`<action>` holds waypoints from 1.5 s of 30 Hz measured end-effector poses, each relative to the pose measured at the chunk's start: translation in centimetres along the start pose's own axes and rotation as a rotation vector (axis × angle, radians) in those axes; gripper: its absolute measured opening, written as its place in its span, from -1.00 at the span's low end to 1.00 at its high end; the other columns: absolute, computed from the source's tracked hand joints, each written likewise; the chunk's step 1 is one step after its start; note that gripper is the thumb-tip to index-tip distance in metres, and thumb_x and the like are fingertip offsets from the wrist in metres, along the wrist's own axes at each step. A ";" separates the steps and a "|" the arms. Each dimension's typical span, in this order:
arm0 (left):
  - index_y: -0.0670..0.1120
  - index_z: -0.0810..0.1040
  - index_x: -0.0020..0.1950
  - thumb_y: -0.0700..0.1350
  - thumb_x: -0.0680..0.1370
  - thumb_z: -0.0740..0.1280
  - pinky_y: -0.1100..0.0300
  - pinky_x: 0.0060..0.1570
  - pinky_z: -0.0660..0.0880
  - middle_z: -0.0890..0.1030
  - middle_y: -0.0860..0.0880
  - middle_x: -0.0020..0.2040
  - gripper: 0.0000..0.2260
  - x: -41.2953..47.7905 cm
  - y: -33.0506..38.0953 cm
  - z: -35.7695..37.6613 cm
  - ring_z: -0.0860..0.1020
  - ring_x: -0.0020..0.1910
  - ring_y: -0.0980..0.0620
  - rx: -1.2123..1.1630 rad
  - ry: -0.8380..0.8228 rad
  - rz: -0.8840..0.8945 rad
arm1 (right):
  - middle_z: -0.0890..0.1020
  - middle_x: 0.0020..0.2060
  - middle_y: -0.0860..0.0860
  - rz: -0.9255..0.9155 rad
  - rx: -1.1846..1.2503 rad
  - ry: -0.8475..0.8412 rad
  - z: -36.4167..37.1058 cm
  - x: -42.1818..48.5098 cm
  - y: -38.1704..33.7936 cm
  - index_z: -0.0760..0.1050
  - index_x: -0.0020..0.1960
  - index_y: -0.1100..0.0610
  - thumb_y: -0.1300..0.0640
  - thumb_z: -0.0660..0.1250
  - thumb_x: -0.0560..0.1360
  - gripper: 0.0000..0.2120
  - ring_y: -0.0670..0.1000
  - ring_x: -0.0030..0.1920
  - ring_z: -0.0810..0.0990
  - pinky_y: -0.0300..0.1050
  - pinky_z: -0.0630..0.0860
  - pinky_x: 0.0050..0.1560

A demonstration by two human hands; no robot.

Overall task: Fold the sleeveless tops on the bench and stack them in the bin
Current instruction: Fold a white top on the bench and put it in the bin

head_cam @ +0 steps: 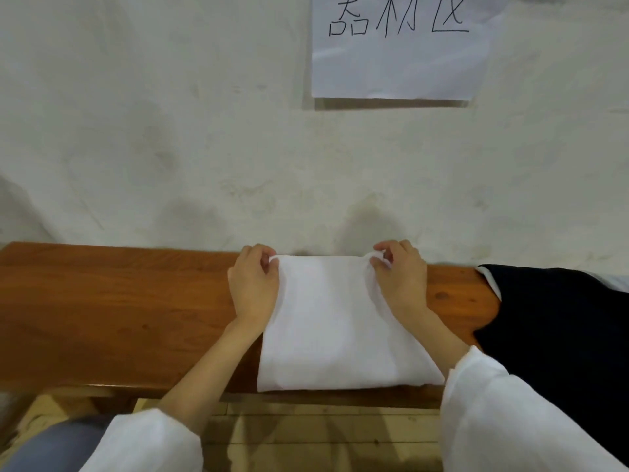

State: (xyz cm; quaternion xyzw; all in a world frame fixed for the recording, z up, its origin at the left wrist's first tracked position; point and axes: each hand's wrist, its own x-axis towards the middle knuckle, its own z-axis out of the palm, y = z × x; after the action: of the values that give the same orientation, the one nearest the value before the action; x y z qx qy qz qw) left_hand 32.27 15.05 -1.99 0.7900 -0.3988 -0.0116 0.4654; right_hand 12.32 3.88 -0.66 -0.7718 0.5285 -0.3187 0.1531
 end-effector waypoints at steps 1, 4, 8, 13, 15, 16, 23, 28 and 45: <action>-0.10 0.55 -0.02 -0.21 0.50 0.34 -0.01 -0.01 0.43 0.49 0.03 -0.16 -0.91 0.2 -0.4 0.3 0.54 -0.10 -0.09 0.041 -0.081 -0.045 | 0.54 0.02 0.04 0.013 -0.035 -0.062 0.5 0.2 0.1 0.53 0.16 0.09 0.19 0.33 0.51 -0.78 0.09 0.06 0.51 0.03 0.42 0.14; -0.10 0.45 0.31 -0.15 0.54 0.31 -0.03 0.14 0.36 0.49 -0.12 0.17 -0.67 -1.1 -0.9 0.2 0.46 0.17 -0.16 0.268 -0.286 -0.057 | 0.42 0.27 0.08 0.057 -0.197 -0.238 1.5 -0.7 0.5 0.37 0.36 0.08 0.09 0.28 0.54 -0.60 0.13 0.27 0.38 0.00 0.33 0.24; 0.00 0.27 0.48 0.04 0.64 0.11 0.05 0.43 0.13 0.24 -0.04 0.50 -0.59 -5.8 1.0 -0.6 0.20 0.48 -0.06 0.368 -0.439 0.245 | 0.26 0.47 0.10 -0.149 -0.265 -0.286 0.5 -5.3 -0.3 0.26 0.46 0.11 0.01 0.10 0.63 -0.57 0.11 0.50 0.14 -0.03 0.07 0.47; 0.04 0.19 0.53 0.25 0.60 -0.19 -0.02 0.49 -0.09 0.07 -0.05 0.54 -0.43 -11.5 0.2 0.9 0.14 0.51 -0.11 0.591 -0.654 0.344 | -0.18 0.55 -0.01 -0.155 -0.475 -0.500 0.0 -11.1 0.9 -0.21 0.55 0.02 -0.37 -0.73 0.22 0.02 0.03 0.53 -0.25 -0.03 -0.37 0.43; 0.04 0.26 0.50 0.29 0.58 -0.23 -0.06 0.44 -0.01 0.23 -0.09 0.51 -0.38 -11.9 0.2 0.7 0.21 0.48 -0.13 0.604 -0.676 0.324 | -0.26 0.53 -0.03 -0.134 -0.495 -0.512 0.4 -11.7 2.0 -0.31 0.54 0.00 -0.36 -0.77 0.19 0.00 0.02 0.51 -0.33 -0.03 -0.40 0.43; 0.08 0.14 0.54 0.32 0.54 -0.33 -0.05 0.49 -0.11 0.10 -0.07 0.55 -0.33 -11.5 0.5 0.4 0.05 0.51 -0.11 0.616 -0.701 0.316 | -0.26 0.53 -0.04 -0.132 -0.494 -0.513 0.3 -11.6 2.1 -0.31 0.54 -0.01 -0.36 -0.76 0.20 -0.01 0.01 0.51 -0.33 -0.04 -0.40 0.43; -0.02 0.34 0.40 0.26 0.57 0.02 0.04 0.38 0.22 0.39 -0.06 0.39 -0.47 -11.8 -0.1 -3.3 0.32 0.38 -0.06 0.600 -0.293 -0.034 | 0.38 0.35 0.06 0.183 -0.270 -0.261 -3.8 -11.5 2.1 0.27 0.41 0.09 -0.10 0.13 0.60 -0.54 0.03 0.29 0.41 -0.14 0.37 0.26; -0.06 0.47 0.07 0.32 0.51 0.16 0.08 0.18 0.35 0.46 -0.05 0.17 -0.54 -11.9 0.7 -4.1 0.41 0.15 -0.04 0.574 -0.346 -0.209 | 0.53 -0.01 0.06 0.479 -0.151 -0.376 -4.7 -11.5 3.5 0.43 0.03 0.14 -0.17 0.24 0.52 -0.64 0.01 -0.08 0.55 -0.15 0.49 -0.12; 0.01 0.38 0.43 -0.26 0.63 0.13 0.30 -0.05 0.42 0.41 -0.08 0.40 -0.61 -12.6 15.8 -4.2 0.48 0.22 -0.05 0.081 -0.842 -0.020 | 0.60 0.08 0.06 0.278 0.255 -0.101 -14.9 -16.0 2.5 0.40 0.39 -0.02 0.27 0.09 0.59 -0.57 0.03 0.04 0.57 -0.33 0.45 -0.11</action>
State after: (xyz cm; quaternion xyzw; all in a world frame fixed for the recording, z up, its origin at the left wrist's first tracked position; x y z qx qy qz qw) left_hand 15.54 22.28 7.72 0.7376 -0.5468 -0.3223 0.2303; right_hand -3.08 19.04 3.80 -0.6808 0.5770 -0.3196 0.3185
